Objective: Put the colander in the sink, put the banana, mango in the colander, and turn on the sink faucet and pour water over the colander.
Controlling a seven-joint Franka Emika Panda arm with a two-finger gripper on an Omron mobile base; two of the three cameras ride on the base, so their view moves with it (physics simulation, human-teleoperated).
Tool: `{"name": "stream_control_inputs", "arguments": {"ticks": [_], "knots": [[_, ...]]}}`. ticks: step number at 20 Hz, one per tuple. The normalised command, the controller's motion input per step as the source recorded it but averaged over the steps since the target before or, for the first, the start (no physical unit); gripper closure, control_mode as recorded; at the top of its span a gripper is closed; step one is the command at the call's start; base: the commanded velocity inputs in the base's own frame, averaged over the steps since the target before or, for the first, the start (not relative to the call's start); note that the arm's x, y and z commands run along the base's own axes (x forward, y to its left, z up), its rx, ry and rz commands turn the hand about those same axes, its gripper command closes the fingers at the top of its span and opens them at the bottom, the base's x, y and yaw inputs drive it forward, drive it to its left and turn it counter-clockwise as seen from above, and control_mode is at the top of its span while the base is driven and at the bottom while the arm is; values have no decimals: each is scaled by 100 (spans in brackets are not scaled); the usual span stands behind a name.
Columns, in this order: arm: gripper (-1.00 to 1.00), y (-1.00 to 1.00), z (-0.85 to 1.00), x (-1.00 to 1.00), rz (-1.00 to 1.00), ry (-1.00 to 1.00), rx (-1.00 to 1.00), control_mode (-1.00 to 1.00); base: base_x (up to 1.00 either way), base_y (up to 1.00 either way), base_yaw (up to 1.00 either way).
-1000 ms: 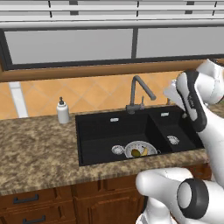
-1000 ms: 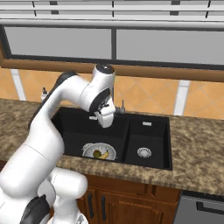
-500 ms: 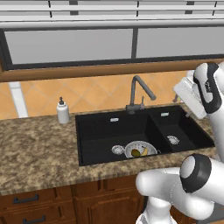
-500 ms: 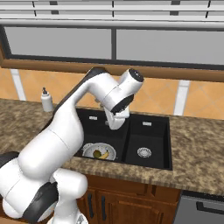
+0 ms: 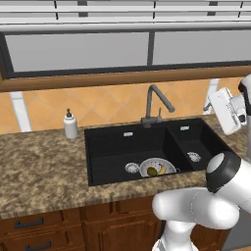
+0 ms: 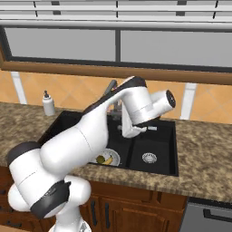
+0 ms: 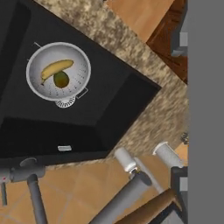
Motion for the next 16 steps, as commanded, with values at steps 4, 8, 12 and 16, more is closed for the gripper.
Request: {"name": "stream_control_inputs", "arguments": {"ticks": [4,8,12,16], "knots": [[-100,-18,-1,21,-10,-5,33,-100,0,0,0],[-100,-4,-4,21,-9,0,38,-100,0,0,0],[-100,0,-29,13,-8,1,32,-100,0,0,0],[-100,0,-50,14,-13,4,26,-100,0,0,0]]}}
